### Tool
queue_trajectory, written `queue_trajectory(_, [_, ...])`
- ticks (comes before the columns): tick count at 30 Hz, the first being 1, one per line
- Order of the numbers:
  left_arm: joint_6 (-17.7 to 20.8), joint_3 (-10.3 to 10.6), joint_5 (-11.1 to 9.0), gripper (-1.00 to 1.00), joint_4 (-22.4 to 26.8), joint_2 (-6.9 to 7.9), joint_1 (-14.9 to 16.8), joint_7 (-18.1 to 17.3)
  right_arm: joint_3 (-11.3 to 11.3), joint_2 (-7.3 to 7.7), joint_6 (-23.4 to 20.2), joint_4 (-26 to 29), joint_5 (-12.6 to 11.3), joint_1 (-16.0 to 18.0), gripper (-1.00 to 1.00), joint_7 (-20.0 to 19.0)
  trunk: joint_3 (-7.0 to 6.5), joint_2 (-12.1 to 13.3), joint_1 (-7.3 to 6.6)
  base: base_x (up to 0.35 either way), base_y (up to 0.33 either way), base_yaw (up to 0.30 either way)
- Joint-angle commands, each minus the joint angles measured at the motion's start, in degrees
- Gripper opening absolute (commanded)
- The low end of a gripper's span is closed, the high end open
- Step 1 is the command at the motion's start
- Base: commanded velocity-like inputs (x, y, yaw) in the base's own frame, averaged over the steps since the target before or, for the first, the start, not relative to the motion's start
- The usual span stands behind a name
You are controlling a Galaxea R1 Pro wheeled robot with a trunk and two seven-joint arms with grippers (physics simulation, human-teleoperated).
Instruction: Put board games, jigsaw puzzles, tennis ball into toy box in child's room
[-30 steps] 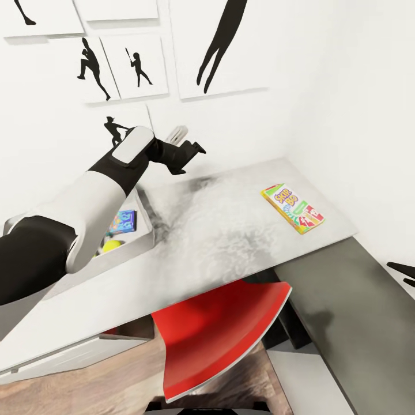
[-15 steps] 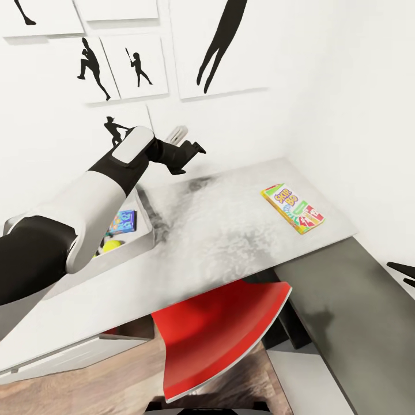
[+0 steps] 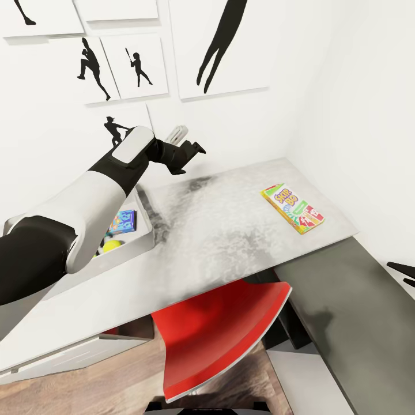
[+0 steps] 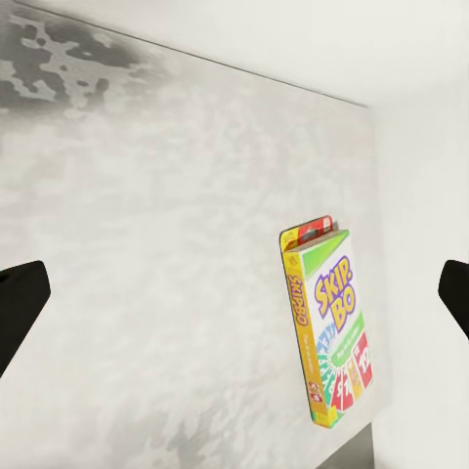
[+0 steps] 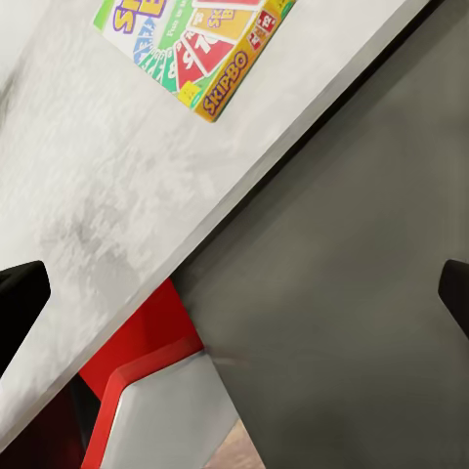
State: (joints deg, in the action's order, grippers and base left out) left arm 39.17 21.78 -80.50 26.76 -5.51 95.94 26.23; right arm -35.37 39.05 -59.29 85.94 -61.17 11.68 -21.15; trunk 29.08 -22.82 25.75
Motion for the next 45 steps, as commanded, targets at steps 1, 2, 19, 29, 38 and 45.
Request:
queue_trajectory(1, [-0.1,0.3,-0.6,1.0,0.1,0.03,0.1,0.5,-0.1,0.01,-0.2,0.0,0.6,0.1,1.0,-0.6,0.09,-0.1,0.03,0.0,0.0,0.0])
queue_trajectory(2, [-0.1,0.3,-0.6,1.0,0.1,0.03,0.1,0.5,-0.1,0.01,-0.2,0.0,0.6,0.1,1.0,-0.6,0.09,-0.1,0.03,0.0,0.0,0.0])
queue_trajectory(19, [0.3,0.0,-0.7,1.0,0.0,4.16,-1.8,-1.5,3.9,-1.91,-0.7,-0.1,-0.1,-0.4,1.0,-0.7,0.09,-0.1,0.03,0.0,0.0,-0.13])
queue_trajectory(29, [-1.0,0.0,-0.7,1.0,0.0,7.42,-2.8,-3.5,7.1,-2.62,-0.7,-0.1,-0.2,-0.1,1.0,-2.8,0.09,-0.1,0.03,0.0,0.0,-0.265])
queue_trajectory(38, [-1.8,0.1,-0.7,1.0,0.0,9.67,-3.3,-4.9,13.7,-3.61,-0.7,-0.1,-0.1,0.0,1.0,-5.2,0.09,-0.1,0.03,0.0,0.0,-0.282])
queue_trajectory(45, [-2.0,0.1,-0.6,1.0,0.0,10.05,-3.5,-5.3,14.3,-3.95,-0.7,-0.1,0.0,0.0,1.0,-5.6,0.09,-0.1,0.03,0.0,0.0,-0.286])
